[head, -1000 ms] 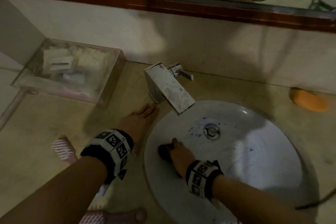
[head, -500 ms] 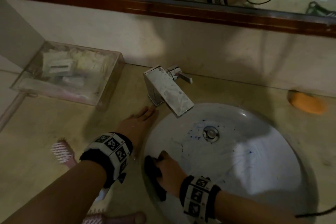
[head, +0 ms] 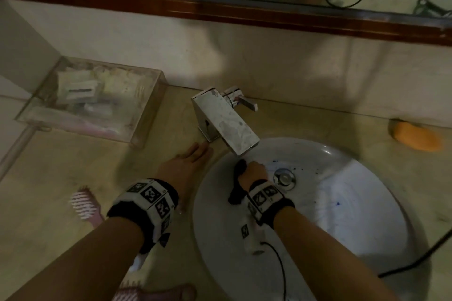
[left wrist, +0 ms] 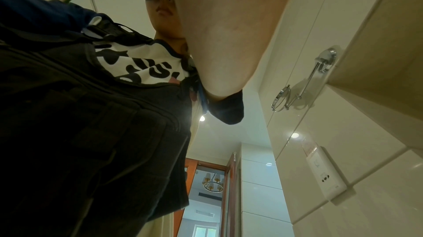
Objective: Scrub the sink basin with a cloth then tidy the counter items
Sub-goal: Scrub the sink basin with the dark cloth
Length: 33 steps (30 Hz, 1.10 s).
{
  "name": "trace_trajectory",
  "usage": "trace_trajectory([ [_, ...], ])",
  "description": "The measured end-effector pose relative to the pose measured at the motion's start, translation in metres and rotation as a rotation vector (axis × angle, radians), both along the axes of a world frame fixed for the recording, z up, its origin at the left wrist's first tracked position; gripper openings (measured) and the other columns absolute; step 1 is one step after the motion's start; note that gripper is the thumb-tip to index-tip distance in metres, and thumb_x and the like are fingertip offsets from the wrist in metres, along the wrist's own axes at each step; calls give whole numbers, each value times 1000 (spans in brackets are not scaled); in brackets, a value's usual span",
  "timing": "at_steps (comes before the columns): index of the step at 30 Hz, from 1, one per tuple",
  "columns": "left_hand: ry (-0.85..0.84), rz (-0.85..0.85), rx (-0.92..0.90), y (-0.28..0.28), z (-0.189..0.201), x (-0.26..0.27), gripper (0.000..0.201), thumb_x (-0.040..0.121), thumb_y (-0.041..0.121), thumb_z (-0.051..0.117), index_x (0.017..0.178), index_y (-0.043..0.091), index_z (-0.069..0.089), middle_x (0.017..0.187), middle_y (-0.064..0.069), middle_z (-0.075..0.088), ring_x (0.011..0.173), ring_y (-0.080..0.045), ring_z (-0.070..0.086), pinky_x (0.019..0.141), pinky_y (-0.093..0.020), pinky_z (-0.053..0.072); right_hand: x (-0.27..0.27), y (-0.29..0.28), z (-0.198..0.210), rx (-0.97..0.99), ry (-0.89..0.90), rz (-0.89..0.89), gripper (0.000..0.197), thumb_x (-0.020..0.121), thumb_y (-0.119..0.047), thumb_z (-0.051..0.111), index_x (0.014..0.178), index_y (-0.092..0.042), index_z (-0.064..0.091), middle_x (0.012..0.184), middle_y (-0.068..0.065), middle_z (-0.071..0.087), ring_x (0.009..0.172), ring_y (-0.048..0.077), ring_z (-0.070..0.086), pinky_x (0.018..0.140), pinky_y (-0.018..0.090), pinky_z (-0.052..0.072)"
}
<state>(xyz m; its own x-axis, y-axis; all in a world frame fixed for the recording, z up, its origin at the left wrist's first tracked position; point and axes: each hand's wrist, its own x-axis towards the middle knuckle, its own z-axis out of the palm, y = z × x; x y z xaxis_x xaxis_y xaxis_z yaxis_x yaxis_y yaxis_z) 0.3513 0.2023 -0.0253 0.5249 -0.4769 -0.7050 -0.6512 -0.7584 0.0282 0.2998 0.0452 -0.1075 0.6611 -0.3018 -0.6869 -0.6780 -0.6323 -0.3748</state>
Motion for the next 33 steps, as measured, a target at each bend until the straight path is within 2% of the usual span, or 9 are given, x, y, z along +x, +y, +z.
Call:
trace_trajectory([
  [4, -8, -27, -36, 4, -6, 4, 142, 58, 29, 89, 149, 18, -19, 158, 1, -27, 150, -19, -9, 120, -33, 17, -25, 47, 1, 166, 116, 221, 32, 93, -14, 46, 61, -15, 39, 70, 11, 41, 75, 29, 54, 65, 28, 36],
  [6, 1, -40, -38, 3, -5, 4, 143, 58, 31, 88, 148, 18, -22, 156, 3, -29, 150, -18, -11, 121, -33, 16, -37, 67, -2, 167, 170, 302, 12, 94, -10, 46, 99, -8, 57, 107, 20, 52, 112, 33, 52, 87, 33, 44],
  [8, -19, -26, -44, 3, -6, 4, 141, 60, 29, 87, 145, 22, -26, 153, 6, -32, 150, -18, -7, 119, -33, 18, -37, 69, -6, 122, 163, 306, 37, 95, -9, 44, 131, 0, 42, 139, 22, 36, 125, 34, 45, 103, 34, 40],
  [17, 6, -23, 0, 0, -5, 5, 144, 56, 24, 90, 149, 18, -20, 157, 2, -28, 150, -18, -9, 118, -33, 22, -8, 43, -15, -36, 75, 140, 45, 96, -11, 44, 139, -1, 35, 151, 22, 21, 129, 36, 43, 111, 40, 37],
  [21, -30, -17, -10, -6, 3, -8, 118, 76, 25, 77, 151, 15, -14, 159, -1, -23, 150, -18, -7, 118, -32, 24, -12, 21, -1, 105, 60, 68, 30, 97, -19, 46, 119, -1, 56, 132, 20, 50, 122, 34, 51, 104, 36, 41],
  [23, -53, -27, -83, -13, 11, -16, 94, 89, 30, 61, 152, 14, -7, 161, -3, -15, 151, -19, 0, 118, -33, 23, -23, 3, 13, 161, 29, 84, 15, 93, -17, 53, 87, -7, 61, 103, 18, 58, 113, 32, 56, 102, 37, 44],
  [27, 98, 55, -389, -35, 30, -34, 91, 87, 30, 65, 152, 17, 3, 162, -1, 6, 148, -16, 15, 118, -26, 19, -49, -24, 45, 279, -26, 124, 51, 80, -6, 70, 127, -6, 49, 131, 17, 52, 120, 32, 52, 97, 38, 49],
  [30, 182, 89, -320, -53, 25, -42, 79, 81, 31, 72, 148, 19, 30, 151, -3, 38, 139, -20, 37, 112, -28, 31, -61, -32, 70, 260, -116, 179, 51, 78, -8, 74, 124, -3, 52, 129, 16, 55, 119, 31, 53, 95, 37, 47],
  [33, 150, 74, -269, -64, 17, -48, 42, 78, 29, 74, 114, 9, 67, 112, -9, 68, 99, -22, 63, 82, -30, 50, -75, -37, 88, 250, -182, 157, 46, 79, -9, 73, 121, -2, 57, 127, 14, 58, 117, 30, 55, 96, 36, 47],
])
